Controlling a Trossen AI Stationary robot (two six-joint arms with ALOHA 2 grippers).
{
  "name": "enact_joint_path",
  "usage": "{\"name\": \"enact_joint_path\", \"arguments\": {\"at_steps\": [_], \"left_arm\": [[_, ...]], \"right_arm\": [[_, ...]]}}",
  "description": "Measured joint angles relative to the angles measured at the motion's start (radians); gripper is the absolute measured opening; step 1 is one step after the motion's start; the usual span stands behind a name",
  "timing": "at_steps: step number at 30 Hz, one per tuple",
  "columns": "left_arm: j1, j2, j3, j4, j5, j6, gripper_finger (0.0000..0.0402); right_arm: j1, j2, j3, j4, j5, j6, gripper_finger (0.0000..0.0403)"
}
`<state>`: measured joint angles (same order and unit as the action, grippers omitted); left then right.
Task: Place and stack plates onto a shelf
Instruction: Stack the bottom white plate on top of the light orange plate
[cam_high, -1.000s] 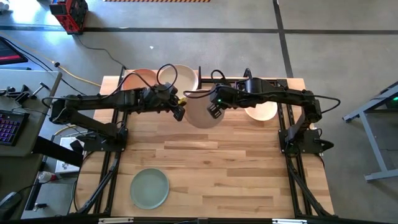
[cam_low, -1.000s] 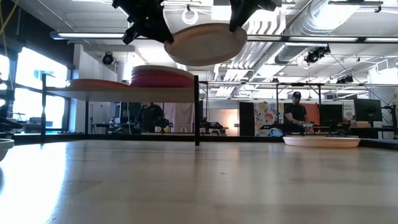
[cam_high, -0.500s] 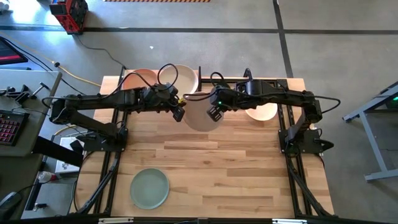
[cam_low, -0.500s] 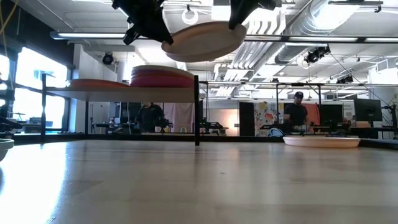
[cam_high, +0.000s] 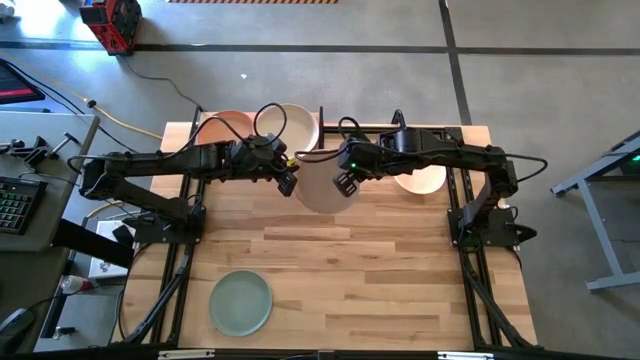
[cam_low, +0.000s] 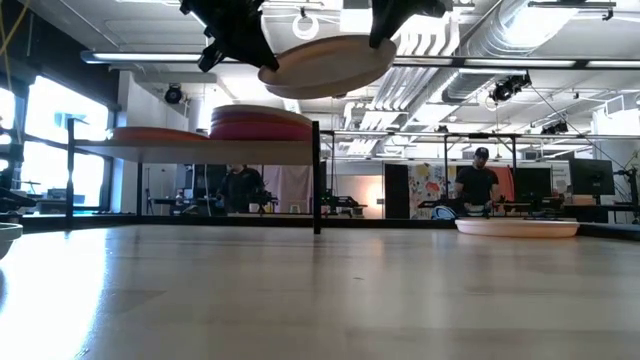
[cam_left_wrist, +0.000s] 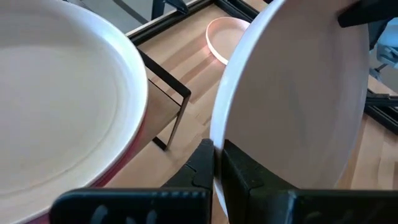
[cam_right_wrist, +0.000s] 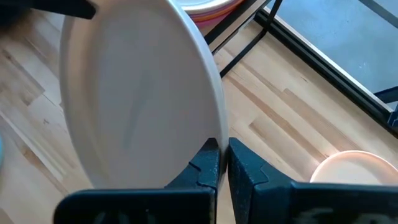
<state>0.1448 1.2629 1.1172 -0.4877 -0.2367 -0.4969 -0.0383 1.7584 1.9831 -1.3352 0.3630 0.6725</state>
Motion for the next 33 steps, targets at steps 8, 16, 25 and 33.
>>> {"name": "enact_joint_path", "arguments": {"at_steps": [8,16,25,33], "left_arm": [[0.0,0.0,0.002,-0.006,-0.001,-0.015,0.0001],[-0.001,0.0,0.004,-0.006,0.003,-0.022,0.0],[0.042,-0.032,0.005,-0.134,-0.007,-0.077,0.0001],[0.132,-0.136,0.004,-0.245,-0.012,-0.145,0.0001]], "right_arm": [[0.0,0.001,0.0,0.0,0.0,-0.012,0.0008],[0.0,0.002,0.0,0.053,0.004,-0.06,0.0084],[-0.045,-0.033,0.0,0.083,0.002,-0.176,0.0128],[-0.106,-0.077,0.0,0.068,0.005,-0.247,0.0129]]}}
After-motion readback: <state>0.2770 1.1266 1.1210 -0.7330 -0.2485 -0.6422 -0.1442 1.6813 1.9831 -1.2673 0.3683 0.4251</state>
